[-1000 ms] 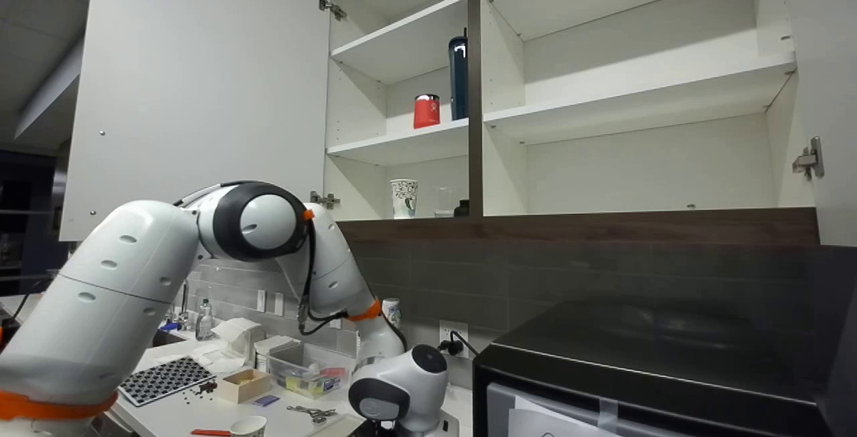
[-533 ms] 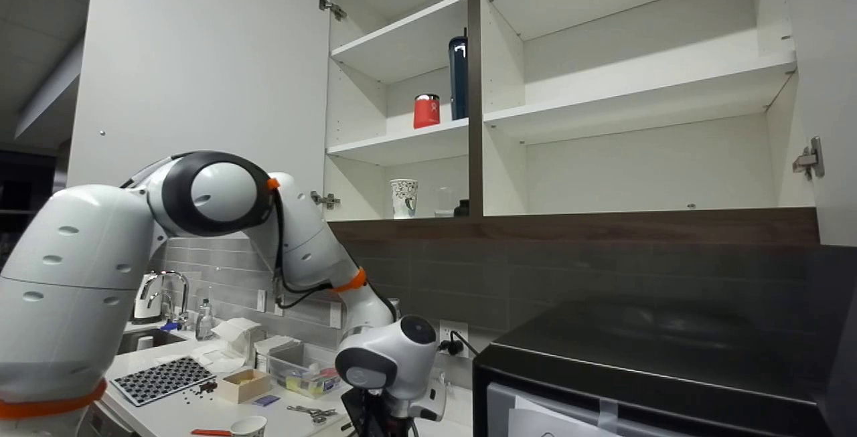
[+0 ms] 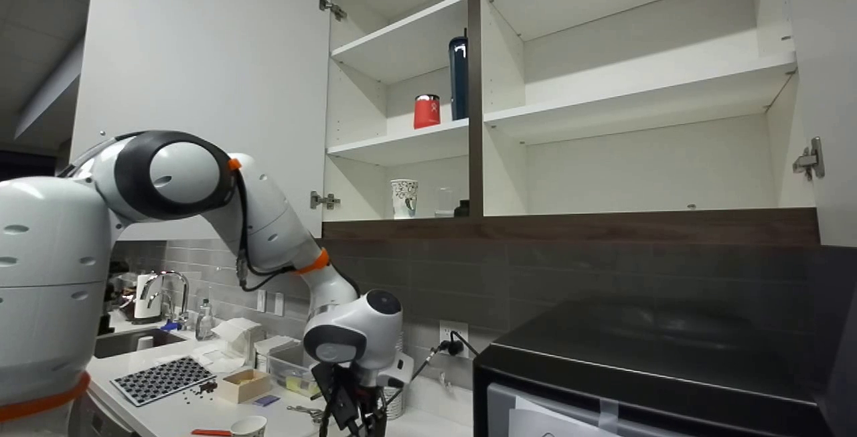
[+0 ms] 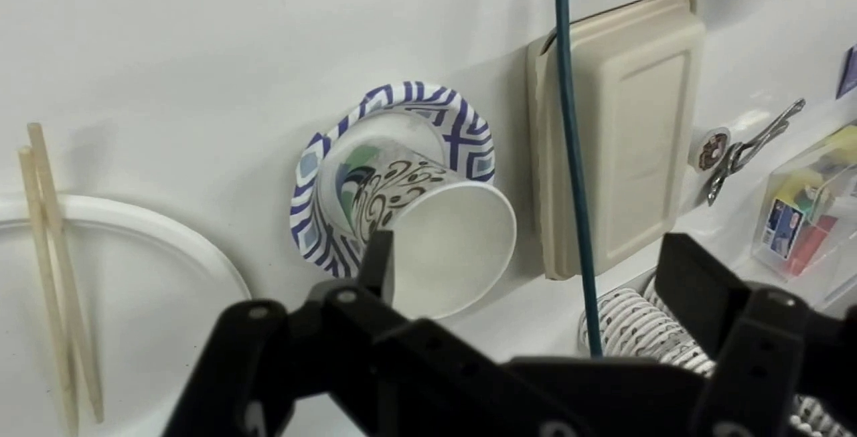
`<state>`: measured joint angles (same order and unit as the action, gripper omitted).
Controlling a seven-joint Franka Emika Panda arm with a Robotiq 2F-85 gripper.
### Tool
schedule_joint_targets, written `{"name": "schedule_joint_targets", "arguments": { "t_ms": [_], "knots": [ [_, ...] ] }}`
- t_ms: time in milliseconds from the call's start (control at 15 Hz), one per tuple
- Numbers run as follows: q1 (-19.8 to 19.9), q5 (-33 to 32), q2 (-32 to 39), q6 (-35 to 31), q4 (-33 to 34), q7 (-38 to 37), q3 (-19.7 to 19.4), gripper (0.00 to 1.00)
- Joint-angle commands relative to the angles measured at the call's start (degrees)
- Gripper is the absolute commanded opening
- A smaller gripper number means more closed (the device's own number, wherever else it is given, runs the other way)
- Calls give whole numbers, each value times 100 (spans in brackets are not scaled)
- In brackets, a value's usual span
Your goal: Remove the plate and cup from inside the cabinet and place them on the counter top
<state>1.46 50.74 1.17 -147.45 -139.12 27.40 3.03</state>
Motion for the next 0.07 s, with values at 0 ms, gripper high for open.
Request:
{"name": "schedule_joint_targets", "arguments": {
  "t_ms": [0],
  "knots": [
    [-89, -31, -28, 1, -18, -39, -72, 100]
  ]
}}
